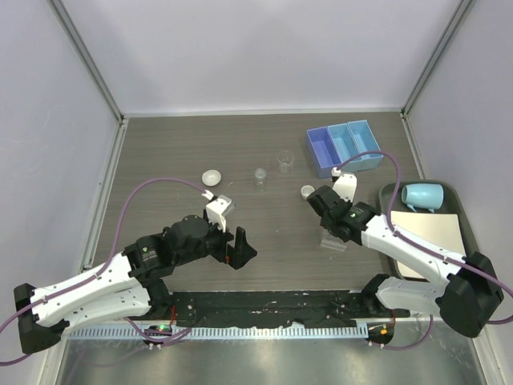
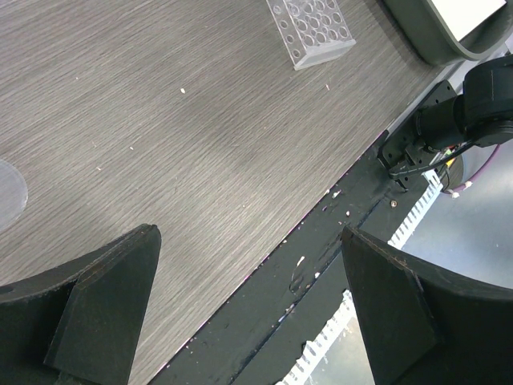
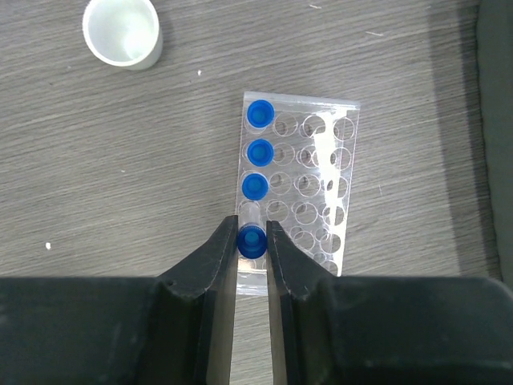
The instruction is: Organize the chemistry lab equipment
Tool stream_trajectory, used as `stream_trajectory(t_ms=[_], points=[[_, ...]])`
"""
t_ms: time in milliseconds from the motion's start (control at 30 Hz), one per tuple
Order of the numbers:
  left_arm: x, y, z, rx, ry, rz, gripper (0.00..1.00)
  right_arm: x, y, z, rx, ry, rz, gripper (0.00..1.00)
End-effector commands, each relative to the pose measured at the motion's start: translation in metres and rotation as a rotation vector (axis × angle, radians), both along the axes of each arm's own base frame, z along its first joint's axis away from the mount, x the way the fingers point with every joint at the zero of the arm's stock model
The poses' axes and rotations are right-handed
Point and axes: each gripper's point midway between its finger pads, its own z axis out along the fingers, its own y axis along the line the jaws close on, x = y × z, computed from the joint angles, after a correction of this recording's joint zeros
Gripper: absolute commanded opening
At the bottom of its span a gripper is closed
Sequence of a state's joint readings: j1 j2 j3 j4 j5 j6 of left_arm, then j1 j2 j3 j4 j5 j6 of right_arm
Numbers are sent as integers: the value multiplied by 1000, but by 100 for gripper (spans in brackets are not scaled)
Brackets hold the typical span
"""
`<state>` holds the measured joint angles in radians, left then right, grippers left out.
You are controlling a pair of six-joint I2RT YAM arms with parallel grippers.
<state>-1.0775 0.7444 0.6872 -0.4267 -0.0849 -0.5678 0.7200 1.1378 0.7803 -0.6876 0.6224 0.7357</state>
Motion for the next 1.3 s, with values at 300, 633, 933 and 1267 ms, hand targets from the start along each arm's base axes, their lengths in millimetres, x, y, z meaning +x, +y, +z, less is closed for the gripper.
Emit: stream_trajectory(t_ms=[300,633,933,1267], points=[[3,-4,5,-17,-22,-6,100,2,-5,-8,2,-10,-24,1],[4,-4,1,-6,-12,2,100,-4,-3,-24,30,10,-35,11],[7,-5,-2,8,-5,13,100,-5,-3,-23,40,6,-34,36],[11,-8,-2,33,-3,23,100,-6,-7,15,51,-31,-19,52]])
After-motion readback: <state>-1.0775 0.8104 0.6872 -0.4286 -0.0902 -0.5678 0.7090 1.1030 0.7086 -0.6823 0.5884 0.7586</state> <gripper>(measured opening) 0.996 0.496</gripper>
